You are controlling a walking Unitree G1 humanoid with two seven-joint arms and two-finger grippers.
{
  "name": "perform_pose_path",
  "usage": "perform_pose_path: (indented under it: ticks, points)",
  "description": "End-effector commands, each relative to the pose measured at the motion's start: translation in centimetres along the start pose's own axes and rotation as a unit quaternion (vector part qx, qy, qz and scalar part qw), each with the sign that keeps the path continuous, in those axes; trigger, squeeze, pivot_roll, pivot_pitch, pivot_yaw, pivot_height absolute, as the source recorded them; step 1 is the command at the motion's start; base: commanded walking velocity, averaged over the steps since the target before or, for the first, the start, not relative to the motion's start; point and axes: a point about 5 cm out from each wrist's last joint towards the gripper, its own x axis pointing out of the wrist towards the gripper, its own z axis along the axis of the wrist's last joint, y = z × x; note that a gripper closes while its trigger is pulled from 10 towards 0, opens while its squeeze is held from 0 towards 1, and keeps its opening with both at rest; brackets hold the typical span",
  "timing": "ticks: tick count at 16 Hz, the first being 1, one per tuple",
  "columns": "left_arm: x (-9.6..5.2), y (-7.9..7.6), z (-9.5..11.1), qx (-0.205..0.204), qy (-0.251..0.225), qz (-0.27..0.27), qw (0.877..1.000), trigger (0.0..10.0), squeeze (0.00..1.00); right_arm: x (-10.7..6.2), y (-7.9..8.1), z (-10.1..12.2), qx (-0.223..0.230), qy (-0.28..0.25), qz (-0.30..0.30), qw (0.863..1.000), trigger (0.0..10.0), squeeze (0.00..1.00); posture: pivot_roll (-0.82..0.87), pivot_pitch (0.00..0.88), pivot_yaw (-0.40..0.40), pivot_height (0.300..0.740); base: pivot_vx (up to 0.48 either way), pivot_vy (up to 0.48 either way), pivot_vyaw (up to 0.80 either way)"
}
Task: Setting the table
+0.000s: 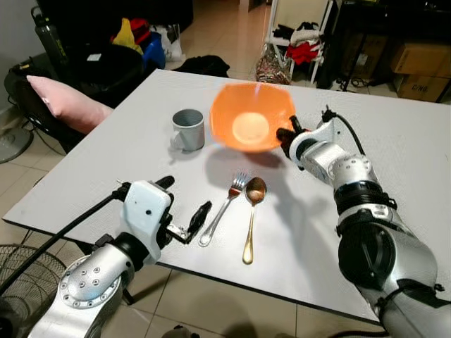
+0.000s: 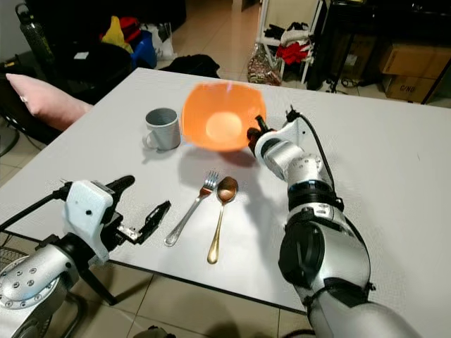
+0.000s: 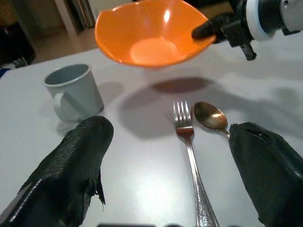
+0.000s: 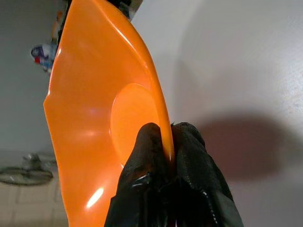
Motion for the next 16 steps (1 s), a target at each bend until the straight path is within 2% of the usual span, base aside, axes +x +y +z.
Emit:
perform_pose_path:
  ticks: [1, 5, 8, 12, 13, 14, 15, 16]
  points:
    - [-0.2, -0.1, 0.2, 0.003, 0.001, -0.008, 1.000, 10.0, 0.00, 0.1, 1.2, 0.3, 0.021, -0.008, 0.020, 1.000, 10.0, 0.00, 0.01, 0.017, 0.040, 0.740, 0.000, 0.000, 0.00]
    - [-0.8, -0.3, 0.2, 0.002, 0.013, -0.014, 1.000, 10.0, 0.00, 0.6, 0.8, -1.1, 0.026, 0.009, 0.001, 1.000, 10.0, 0.00, 0.03, 0.039, 0.040, 0.740, 0.000, 0.000, 0.00]
    - [-1.0, -0.5, 0.1, 0.001, 0.020, -0.018, 1.000, 10.0, 0.00, 0.9, 1.0, -1.7, 0.039, 0.007, -0.003, 0.999, 10.0, 0.00, 0.03, 0.050, 0.042, 0.740, 0.000, 0.000, 0.00]
    - [-1.0, -0.7, 0.2, -0.001, 0.024, -0.021, 0.999, 10.0, 0.00, 1.0, 0.7, -2.1, 0.033, 0.005, -0.022, 0.999, 10.0, 0.00, 0.03, 0.055, 0.038, 0.740, 0.000, 0.000, 0.00]
    - [-1.1, -0.7, 0.2, -0.002, 0.025, -0.021, 0.999, 10.0, 0.00, 1.0, 0.7, -2.2, 0.030, 0.005, -0.028, 0.999, 10.0, 0.35, 0.03, 0.055, 0.037, 0.740, 0.000, 0.000, 0.00]
    - [-1.1, -0.8, 0.2, -0.002, 0.025, -0.021, 0.999, 10.0, 0.00, 1.0, 0.6, -2.2, 0.031, 0.004, -0.029, 0.999, 10.0, 0.54, 0.03, 0.052, 0.036, 0.740, 0.000, 0.000, 0.00]
    - [-1.0, -0.8, 0.1, -0.002, 0.025, -0.022, 0.999, 10.0, 0.00, 1.0, 0.6, -2.2, 0.032, 0.004, -0.030, 0.999, 10.0, 0.67, 0.03, 0.052, 0.034, 0.740, 0.000, 0.000, 0.00]
    - [-1.0, -0.8, 0.1, -0.002, 0.025, -0.022, 0.999, 10.0, 0.00, 1.0, 0.6, -2.2, 0.032, 0.004, -0.029, 0.999, 10.0, 0.68, 0.03, 0.051, 0.034, 0.740, 0.000, 0.000, 0.00]
